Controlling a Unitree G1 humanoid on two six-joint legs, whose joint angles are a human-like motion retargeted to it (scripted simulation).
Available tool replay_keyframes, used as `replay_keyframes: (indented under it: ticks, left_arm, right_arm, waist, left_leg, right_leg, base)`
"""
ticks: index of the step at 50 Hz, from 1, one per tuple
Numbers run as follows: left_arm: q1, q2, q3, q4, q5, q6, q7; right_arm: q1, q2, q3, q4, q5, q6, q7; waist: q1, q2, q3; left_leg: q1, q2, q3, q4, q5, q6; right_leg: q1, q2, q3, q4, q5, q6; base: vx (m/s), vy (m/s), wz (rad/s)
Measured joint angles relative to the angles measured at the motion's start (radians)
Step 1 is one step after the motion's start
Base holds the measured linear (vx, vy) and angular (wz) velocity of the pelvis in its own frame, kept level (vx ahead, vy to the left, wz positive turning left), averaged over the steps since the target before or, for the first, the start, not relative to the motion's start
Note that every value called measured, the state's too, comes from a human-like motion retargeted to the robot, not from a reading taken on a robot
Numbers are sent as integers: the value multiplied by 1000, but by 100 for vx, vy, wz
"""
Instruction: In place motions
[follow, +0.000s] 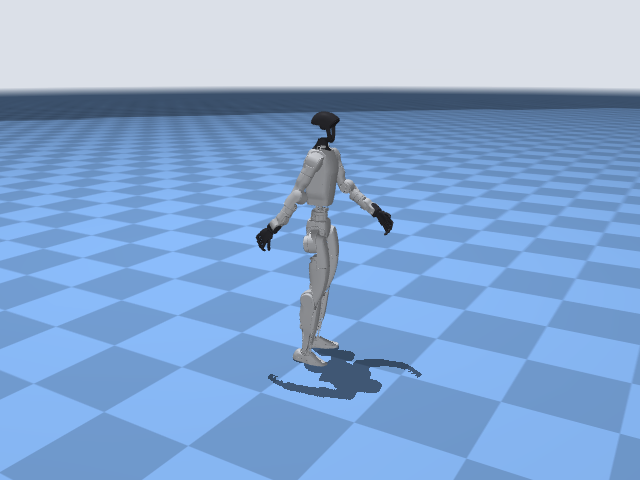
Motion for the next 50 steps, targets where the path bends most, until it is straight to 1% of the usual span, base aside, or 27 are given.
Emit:
replay_keyframes:
  ticks: [3, 5, 8, 11, 12, 15, 17, 19, 23, 25, 27, 31, 33, 35, 38, 40, 43, 44, 47, 48, 50]
  left_arm:
    - [45, 9, -18, 8, 13, -24, 50]
    - [93, 10, -27, 52, 40, -15, 69]
    - [188, -3, -22, 188, 112, 25, 110]
    - [275, -12, 0, 386, 171, 69, 216]
    - [306, -7, 11, 459, 184, 92, 269]
    - [434, 26, 68, 662, 205, 221, 462]
    - [569, 54, 82, 662, 183, 305, 507]
    - [697, 83, 104, 662, 193, 322, 486]
    - [904, 122, 172, 662, 270, 295, 420]
    - [974, 126, 209, 662, 278, 309, 438]
    - [1012, 125, 236, 662, 241, 333, 472]
    - [994, 119, 245, 662, 141, 345, 468]
    - [935, 112, 228, 662, 110, 340, 447]
    - [846, 102, 203, 662, 80, 331, 424]
    - [679, 76, 173, 662, 25, 293, 364]
    - [564, 50, 157, 629, 3, 278, 311]
    - [416, 18, 114, 539, -2, 265, 210]
    - [370, 12, 97, 506, 6, 257, 175]
    - [247, 2, 52, 396, 39, 222, 90]
    - [213, 0, 39, 356, 48, 208, 70]
    - [156, -2, 23, 273, 57, 175, 34]
  right_arm:
    - [-10, -7, 12, 0, 40, 34, -38]
    - [-44, -3, 36, 0, 82, 31, -65]
    - [-139, 15, 104, 0, 121, -18, -82]
    - [-255, 41, 184, 0, 100, -88, -92]
    - [-300, 52, 214, 0, 84, -118, -96]
    - [-472, 92, 317, -9, 24, -224, -105]
    - [-554, 117, 370, -88, -14, -248, -118]
    - [-627, 142, 404, -169, -52, -265, -134]
    - [-736, 172, 447, -318, -83, -295, -149]
    - [-775, 188, 459, -379, -80, -301, -161]
    - [-796, 203, 467, -436, -86, -304, -187]
    - [-772, 223, 482, -512, -134, -351, -244]
    - [-733, 225, 487, -513, -159, -379, -268]
    - [-680, 222, 482, -484, -169, -387, -275]
    - [-594, 210, 447, -372, -161, -365, -226]
    - [-552, 197, 402, -249, -161, -329, -165]
    - [-493, 158, 322, -49, -185, -233, -82]
    - [-460, 139, 296, -16, -186, -189, -64]
    - [-330, 78, 220, 0, -152, -52, -25]
    - [-289, 58, 193, 0, -129, -21, -16]
    - [-216, 25, 137, 0, -80, 11, -5]
  waist:
    - [7, 7, -1]
    - [12, 13, -3]
    - [19, 20, -3]
    - [36, 21, 0]
    - [45, 21, 3]
    - [75, 17, 17]
    - [80, 12, 29]
    - [78, 8, 33]
    - [80, 12, 30]
    - [78, 13, 30]
    - [73, 10, 31]
    - [51, 0, 27]
    - [43, -4, 21]
    - [41, -9, 15]
    - [45, -17, 6]
    - [45, -22, 4]
    - [32, -25, -2]
    - [27, -24, -3]
    - [16, -17, -4]
    - [12, -13, -6]
    - [1, -6, -12]
  left_leg:
    - [6, 1, 6, -1, -3, 2]
    - [9, 1, 7, -3, -4, 3]
    - [15, 0, -1, -4, -5, 5]
    - [27, -4, -9, -4, -8, 8]
    - [32, -5, -10, -4, -11, 9]
    - [48, -4, -3, 0, -19, 12]
    - [56, -1, 4, 1, -24, 11]
    - [58, 3, 6, 3, -28, 9]
    - [56, 13, 10, 5, -34, 6]
    - [56, 17, 10, 5, -36, 5]
    - [54, 18, 6, 6, -35, 4]
    - [48, 16, -12, 9, -30, 2]
    - [45, 13, -20, 10, -27, 3]
    - [42, 9, -27, 9, -24, 4]
    - [41, 4, -30, 7, -19, 6]
    - [41, 3, -30, 6, -18, 7]
    - [41, 3, -26, 5, -18, 11]
    - [43, 3, -23, 5, -18, 13]
    - [49, 2, -17, 2, -20, 19]
    - [50, 1, -15, 1, -20, 21]
    - [49, 1, -15, -1, -21, 23]
  right_leg:
    - [1, 2, 3, 2, -1, -2]
    - [2, 4, 5, 4, -2, -4]
    - [8, 8, 13, 6, -2, -9]
    - [15, 11, 33, 9, 0, -11]
    - [18, 12, 39, 10, 2, -12]
    - [28, 17, 58, 13, 6, -13]
    - [32, 19, 69, 16, 8, -15]
    - [33, 22, 78, 19, 10, -16]
    - [28, 31, 92, 20, 14, -16]
    - [28, 35, 92, 20, 16, -17]
    - [31, 36, 88, 19, 15, -18]
    - [39, 36, 72, 18, 10, -23]
    - [42, 34, 65, 17, 7, -25]
    - [44, 32, 56, 16, 4, -27]
    - [49, 28, 42, 12, 0, -28]
    - [51, 26, 34, 11, -4, -28]
    - [52, 24, 24, 10, -8, -26]
    - [52, 23, 20, 9, -10, -26]
    - [52, 23, 14, 8, -14, -26]
    - [50, 23, 15, 8, -15, -26]
    - [44, 23, 18, 8, -17, -27]
  base:
    - [0, 0, -6]
    - [0, 0, 0]
    - [1, 2, 13]
    - [1, 1, 7]
    - [0, 0, 0]
    - [0, 0, 0]
    - [0, -3, 4]
    - [0, 0, 0]
    - [0, 0, 0]
    - [0, 0, 0]
    - [0, -2, 12]
    - [2, -3, 33]
    - [2, -1, 25]
    - [1, 0, 9]
    - [0, 0, 0]
    - [0, 0, 0]
    - [0, 0, -7]
    - [2, 2, -29]
    - [4, 5, -43]
    - [3, 6, -44]
    - [2, 6, -36]
